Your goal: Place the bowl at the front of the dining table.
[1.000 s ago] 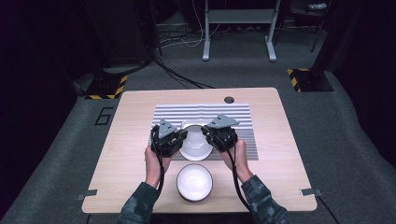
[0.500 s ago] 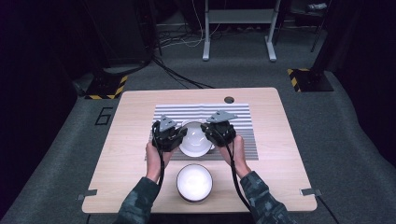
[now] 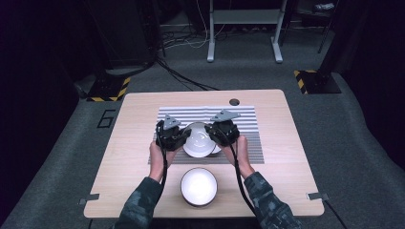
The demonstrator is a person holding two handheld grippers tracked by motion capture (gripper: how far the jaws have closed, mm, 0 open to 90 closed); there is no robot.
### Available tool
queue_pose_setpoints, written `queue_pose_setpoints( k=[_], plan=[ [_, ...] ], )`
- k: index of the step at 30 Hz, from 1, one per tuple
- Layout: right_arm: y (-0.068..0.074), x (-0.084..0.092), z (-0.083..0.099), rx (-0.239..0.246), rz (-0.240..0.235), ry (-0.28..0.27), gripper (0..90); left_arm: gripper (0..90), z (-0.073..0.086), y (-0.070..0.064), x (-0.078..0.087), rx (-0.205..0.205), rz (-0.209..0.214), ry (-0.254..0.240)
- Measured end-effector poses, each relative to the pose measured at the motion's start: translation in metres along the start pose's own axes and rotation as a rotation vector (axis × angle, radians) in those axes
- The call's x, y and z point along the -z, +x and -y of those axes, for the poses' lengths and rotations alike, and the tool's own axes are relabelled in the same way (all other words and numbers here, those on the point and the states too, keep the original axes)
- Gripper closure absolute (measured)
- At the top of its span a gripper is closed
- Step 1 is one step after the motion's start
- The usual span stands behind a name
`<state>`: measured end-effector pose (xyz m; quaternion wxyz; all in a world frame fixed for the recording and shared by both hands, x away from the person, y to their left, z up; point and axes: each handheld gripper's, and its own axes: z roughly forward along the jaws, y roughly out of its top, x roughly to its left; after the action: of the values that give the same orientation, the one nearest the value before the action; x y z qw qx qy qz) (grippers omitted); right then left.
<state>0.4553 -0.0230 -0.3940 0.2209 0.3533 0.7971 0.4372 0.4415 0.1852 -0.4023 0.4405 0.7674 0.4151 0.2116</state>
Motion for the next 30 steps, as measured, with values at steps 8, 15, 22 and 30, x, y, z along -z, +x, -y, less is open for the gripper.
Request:
queue_pose_setpoints(
  k=[8, 15, 22, 30],
  plan=[
    [-0.003, -0.008, -0.004, -0.003, 0.002, 0.023, 81.3, 80.9, -0.002, 0.007, -0.006, 0.011, 0.011, 0.008],
    [-0.008, -0.015, -0.005, -0.022, -0.001, 0.036, 81.3, 80.9, -0.003, 0.013, -0.014, 0.021, 0.018, 0.021],
    [-0.014, -0.024, -0.001, -0.050, 0.001, 0.061, 81.3, 80.9, -0.003, 0.018, -0.027, 0.027, 0.038, 0.054],
    [-0.021, -0.031, 0.002, -0.077, -0.005, 0.079, 81.4, 80.9, -0.001, 0.022, -0.037, 0.042, 0.045, 0.061]
  ],
)
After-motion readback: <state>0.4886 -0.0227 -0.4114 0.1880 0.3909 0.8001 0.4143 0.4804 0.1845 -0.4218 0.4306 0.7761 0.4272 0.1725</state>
